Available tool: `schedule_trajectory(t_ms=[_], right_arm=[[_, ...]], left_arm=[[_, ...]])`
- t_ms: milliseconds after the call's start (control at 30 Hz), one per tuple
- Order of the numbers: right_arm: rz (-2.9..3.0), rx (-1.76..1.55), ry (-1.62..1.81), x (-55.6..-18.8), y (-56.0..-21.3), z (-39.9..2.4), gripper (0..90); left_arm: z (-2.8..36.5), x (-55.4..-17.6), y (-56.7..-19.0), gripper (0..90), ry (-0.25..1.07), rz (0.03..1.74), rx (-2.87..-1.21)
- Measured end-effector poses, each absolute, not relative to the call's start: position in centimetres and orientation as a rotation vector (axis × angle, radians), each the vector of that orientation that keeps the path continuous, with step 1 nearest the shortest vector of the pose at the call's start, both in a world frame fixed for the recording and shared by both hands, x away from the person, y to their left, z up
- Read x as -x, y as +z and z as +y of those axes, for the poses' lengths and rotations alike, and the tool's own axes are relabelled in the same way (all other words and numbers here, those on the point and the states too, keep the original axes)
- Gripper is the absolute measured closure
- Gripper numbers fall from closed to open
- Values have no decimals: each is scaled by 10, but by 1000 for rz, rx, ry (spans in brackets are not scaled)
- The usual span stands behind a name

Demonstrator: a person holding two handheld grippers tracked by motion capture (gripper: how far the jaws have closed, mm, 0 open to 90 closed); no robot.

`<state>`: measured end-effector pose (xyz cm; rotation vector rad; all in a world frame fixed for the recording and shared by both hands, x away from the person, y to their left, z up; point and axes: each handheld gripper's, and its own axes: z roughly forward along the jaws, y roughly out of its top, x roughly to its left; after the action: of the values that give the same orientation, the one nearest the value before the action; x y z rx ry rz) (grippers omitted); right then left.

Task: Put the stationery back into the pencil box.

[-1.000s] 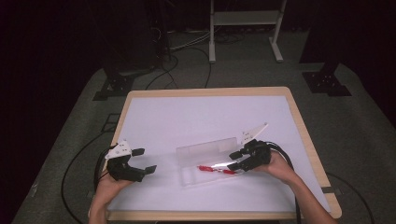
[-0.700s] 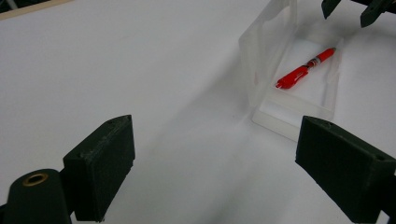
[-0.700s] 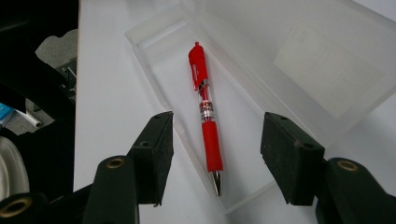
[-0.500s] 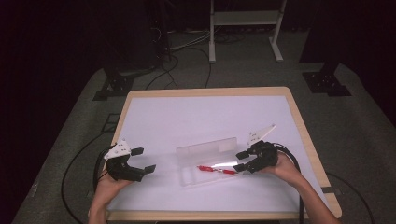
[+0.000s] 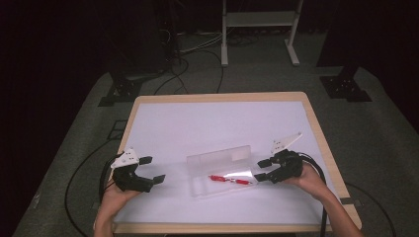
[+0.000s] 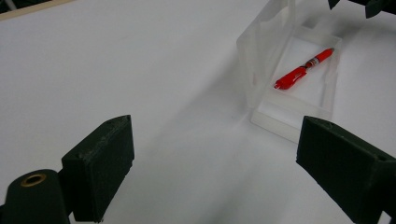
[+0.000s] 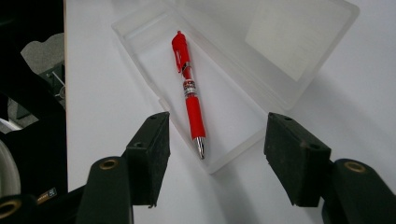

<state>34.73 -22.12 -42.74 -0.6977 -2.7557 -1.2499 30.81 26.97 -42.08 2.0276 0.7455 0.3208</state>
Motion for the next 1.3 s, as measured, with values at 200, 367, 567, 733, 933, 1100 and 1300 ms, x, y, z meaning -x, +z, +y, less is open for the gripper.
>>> schedule_trajectory(t_ms=[200, 367, 567, 733, 933, 1100, 1300], right_arm=[[-2757, 720, -1249, -345, -429, -228, 390], [-2752, 738, -1258, -343, -430, -233, 380], [-2748, 762, -1261, -340, -432, -239, 371], [-2741, 795, -1260, -337, -435, -247, 370], [-2737, 821, -1274, -335, -435, -254, 367], [-2743, 828, -1269, -334, -436, -257, 366], [-2739, 857, -1267, -331, -439, -264, 360]], left_arm=[[269, -308, -421, 107, 318, 746, -2029], [269, -308, -422, 107, 317, 746, -2029], [269, -308, -422, 107, 315, 746, -2029], [269, -309, -422, 107, 315, 748, -2032], [269, -309, -422, 107, 317, 746, -2031], [269, -309, -422, 107, 314, 749, -2032], [269, -309, -422, 107, 313, 748, -2031]])
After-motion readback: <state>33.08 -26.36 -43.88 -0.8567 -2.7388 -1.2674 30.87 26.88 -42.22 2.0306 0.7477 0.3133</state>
